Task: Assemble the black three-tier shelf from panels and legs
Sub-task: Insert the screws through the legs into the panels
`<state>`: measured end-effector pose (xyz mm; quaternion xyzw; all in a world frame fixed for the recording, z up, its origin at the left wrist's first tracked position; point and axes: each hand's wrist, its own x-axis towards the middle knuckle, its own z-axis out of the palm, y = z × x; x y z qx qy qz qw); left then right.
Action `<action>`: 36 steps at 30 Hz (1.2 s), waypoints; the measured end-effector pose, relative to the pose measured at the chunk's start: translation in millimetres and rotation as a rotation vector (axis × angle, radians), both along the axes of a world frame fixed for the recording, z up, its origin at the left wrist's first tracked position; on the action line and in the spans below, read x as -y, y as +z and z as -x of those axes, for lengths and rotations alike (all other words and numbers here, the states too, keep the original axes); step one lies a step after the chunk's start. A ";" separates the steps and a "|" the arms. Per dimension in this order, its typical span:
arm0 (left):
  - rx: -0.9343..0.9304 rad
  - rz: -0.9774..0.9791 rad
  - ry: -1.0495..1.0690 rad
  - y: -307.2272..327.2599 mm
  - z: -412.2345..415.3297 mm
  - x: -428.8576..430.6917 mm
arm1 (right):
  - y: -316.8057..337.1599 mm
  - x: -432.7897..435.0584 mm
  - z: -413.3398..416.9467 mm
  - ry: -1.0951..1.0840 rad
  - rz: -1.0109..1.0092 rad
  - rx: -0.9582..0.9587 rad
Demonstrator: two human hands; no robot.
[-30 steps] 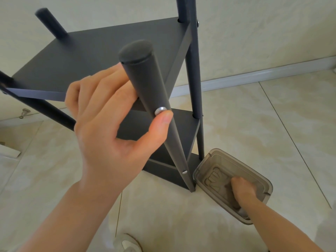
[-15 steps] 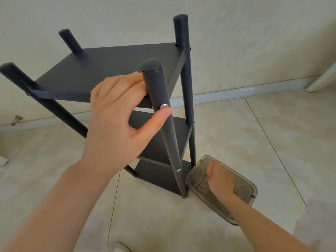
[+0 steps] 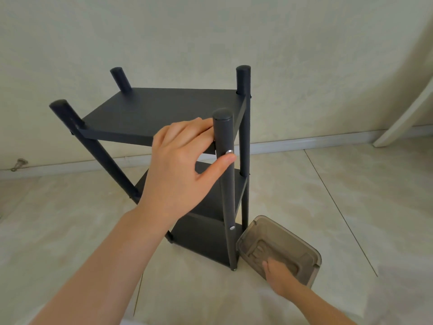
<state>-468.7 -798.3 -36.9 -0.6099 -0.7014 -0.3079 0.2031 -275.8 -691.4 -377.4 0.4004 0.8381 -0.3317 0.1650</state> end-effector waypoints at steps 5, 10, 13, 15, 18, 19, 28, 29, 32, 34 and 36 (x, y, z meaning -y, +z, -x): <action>0.017 0.010 -0.001 2.6 0.7 -3.3 | -4.6 6.5 10.1 0.058 0.087 -0.190; 0.016 0.012 0.004 2.6 0.1 -2.8 | -14.0 13.3 21.0 0.129 0.081 -0.208; 0.011 0.012 0.008 1.4 -2.4 -1.8 | -19.0 13.2 25.5 0.122 0.077 -0.188; 0.005 0.014 0.008 0.3 -3.7 -0.3 | -18.7 12.4 26.8 0.116 0.061 -0.172; 0.008 0.004 -0.007 -1.1 -3.8 1.9 | -15.8 5.1 29.0 0.005 0.017 -0.172; 0.012 0.003 -0.009 -1.2 -3.9 2.1 | -14.6 -1.0 28.9 -0.049 0.001 -0.169; 0.022 -0.015 -0.016 -4.6 -4.1 2.4 | -1.2 -54.1 14.7 -0.383 -0.106 -0.232; 0.023 -0.014 -0.016 -4.6 -4.2 2.3 | 4.7 -51.9 18.8 -0.400 -0.145 -0.252; 0.036 -0.013 -0.011 -4.3 -4.4 1.6 | 35.0 -34.4 42.4 -0.502 -0.212 -0.417; 0.053 -0.020 -0.012 -4.7 -4.8 1.6 | 65.9 -17.6 61.2 -0.595 -0.211 -0.585; 0.085 -0.023 -0.009 -3.2 -5.4 1.6 | 97.6 -0.2 78.7 -0.670 -0.108 -0.800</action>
